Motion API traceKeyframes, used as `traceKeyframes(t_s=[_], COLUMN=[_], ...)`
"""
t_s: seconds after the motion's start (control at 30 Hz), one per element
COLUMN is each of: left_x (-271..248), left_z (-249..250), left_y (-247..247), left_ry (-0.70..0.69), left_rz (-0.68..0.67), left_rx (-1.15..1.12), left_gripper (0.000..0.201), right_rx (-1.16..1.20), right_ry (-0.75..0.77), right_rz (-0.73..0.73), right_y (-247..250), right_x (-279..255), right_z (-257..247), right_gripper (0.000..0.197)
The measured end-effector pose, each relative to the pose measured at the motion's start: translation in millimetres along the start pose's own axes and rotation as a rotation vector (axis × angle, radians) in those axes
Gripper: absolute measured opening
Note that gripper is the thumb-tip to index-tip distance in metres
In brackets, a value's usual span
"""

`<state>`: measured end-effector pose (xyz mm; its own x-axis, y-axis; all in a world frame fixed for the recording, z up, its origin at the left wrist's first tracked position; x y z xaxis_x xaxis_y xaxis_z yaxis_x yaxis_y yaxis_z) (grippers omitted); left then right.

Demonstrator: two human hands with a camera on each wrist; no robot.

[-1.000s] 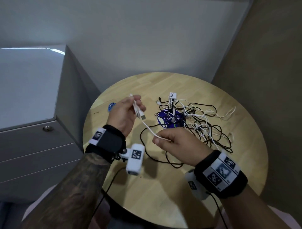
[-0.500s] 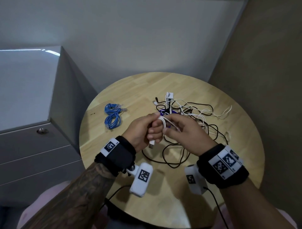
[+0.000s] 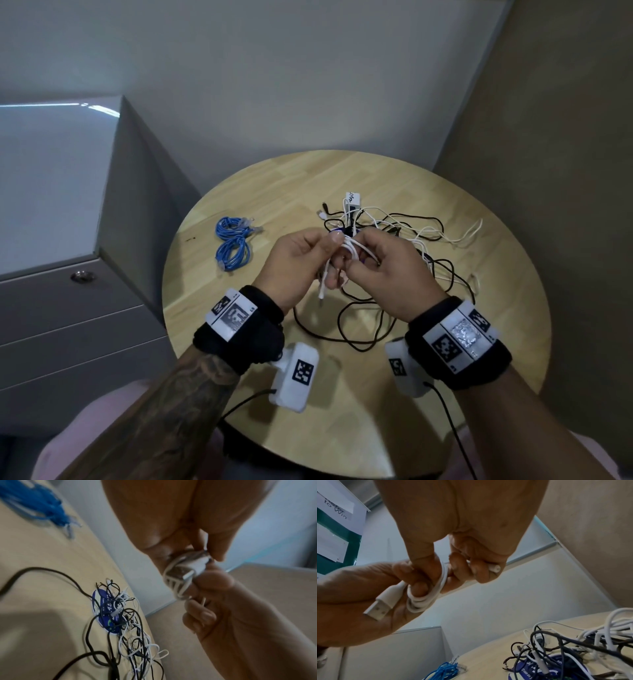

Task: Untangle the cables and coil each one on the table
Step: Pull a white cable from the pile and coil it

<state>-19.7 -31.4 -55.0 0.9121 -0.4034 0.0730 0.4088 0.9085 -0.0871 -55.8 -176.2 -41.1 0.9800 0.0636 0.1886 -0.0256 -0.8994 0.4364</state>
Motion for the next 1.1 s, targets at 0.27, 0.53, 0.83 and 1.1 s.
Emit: traceKeyframes(t_s=[0.27,0.53,0.83,1.1], left_x=[-7.8,-5.4,-3.0,-3.6], left_z=[-4.4,-19.0,-21.5,-14.3], left_y=[3.4,11.8,6.6,4.2], left_ry=[-0.06,-0.043,0.092,0.107], left_rz=[-0.069,0.043,-0.019,-0.108], left_rx=[0.093,0.289,0.109,0.052], left_gripper=[0.023,0.018,0.012,0.007], right_rx=[0.176,-0.024,0.175,0.527], right_ry=[-0.078,0.023,-0.156,-0.28], right_rz=[0.156,0.048,0.064,0.031], right_y=[0.1,9.2,4.3,-5.7], right_x=[1.3,6.3,6.4,5.1], right_z=[10.8,16.5,34.3,30.0], right_gripper=[0.016,0.014,0.014,0.016])
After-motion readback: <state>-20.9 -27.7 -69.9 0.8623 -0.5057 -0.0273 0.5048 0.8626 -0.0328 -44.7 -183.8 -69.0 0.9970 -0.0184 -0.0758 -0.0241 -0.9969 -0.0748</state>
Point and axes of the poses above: each hand's wrist, its own x-axis towards the middle knuckle, its own y-axis out of the back of the hand, z = x × y, the point moved 4 cm from there along x, towards the middle knuckle, and after that the axes turned 4 degrees about x, right-handed, at the moved point
